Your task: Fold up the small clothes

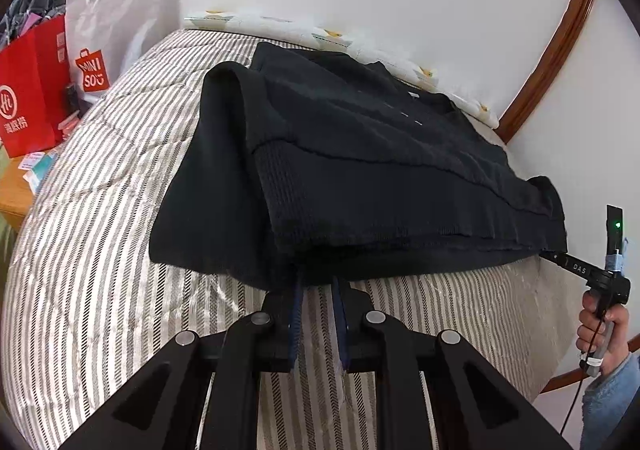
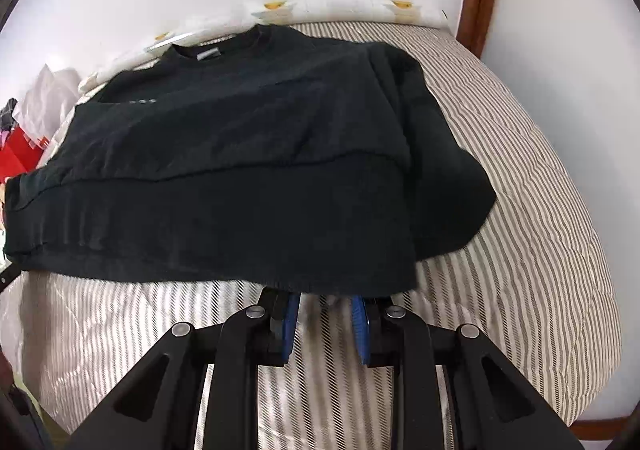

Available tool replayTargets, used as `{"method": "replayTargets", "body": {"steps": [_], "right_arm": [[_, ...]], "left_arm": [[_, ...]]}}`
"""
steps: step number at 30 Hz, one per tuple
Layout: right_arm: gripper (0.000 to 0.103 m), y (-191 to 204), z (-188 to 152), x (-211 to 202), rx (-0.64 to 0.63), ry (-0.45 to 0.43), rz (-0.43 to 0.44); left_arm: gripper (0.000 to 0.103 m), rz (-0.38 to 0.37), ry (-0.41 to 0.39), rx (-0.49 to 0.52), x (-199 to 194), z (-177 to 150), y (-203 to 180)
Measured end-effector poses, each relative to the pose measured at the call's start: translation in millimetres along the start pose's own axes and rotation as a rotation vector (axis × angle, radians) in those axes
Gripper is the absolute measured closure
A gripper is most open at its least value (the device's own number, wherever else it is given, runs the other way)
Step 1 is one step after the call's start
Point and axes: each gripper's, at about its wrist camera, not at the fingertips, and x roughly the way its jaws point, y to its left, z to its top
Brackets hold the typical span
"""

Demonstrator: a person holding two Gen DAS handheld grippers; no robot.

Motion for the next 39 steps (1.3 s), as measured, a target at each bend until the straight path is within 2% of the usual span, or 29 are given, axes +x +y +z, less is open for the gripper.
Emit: {"method": "replayTargets", "body": {"steps": [4,12,16,20,27,31,39], "right_arm": [[0.079,2.2,6.3,-3.0,0.000,-0.021,0.010],[0.079,-0.1,-1.6,0.6,-0.020,-0.029,0.028],[0.080,-2.8,-4.7,-7.7,-0.001,-0.078,0.081],[0.080,-2.5,2.2,-13.2,-0.008,-0.136,0.135],[0.080,-2.7,15.6,3.6,0.010,-0.168,0.178],[0.080,-4.9,23.3,7.0,0.035,-0.187,0.213],[0.080,-2.6,58.0,9.7,0.051,-0.225,0.283]], "left_arm": [[0.089,-0.025,0.018,-0.030,2.0,0.1,10.0],[0.089,-0.077,0.042,-0.010,4.3,-1.6,10.2],[0.089,-0.110,0.049,-0.004,6.6,2.5,1.7],[0.089,-0.092,0.064,-0.001,14.9,11.9,-6.2],[0.089,0.002,0.087,0.033,28.9,17.5,-17.1],[0.089,-0.013,0.069,0.017,28.1,29.3,-19.2],[0.089,0.016,0.004,0.050,34.1,68.4,-31.1]]}}
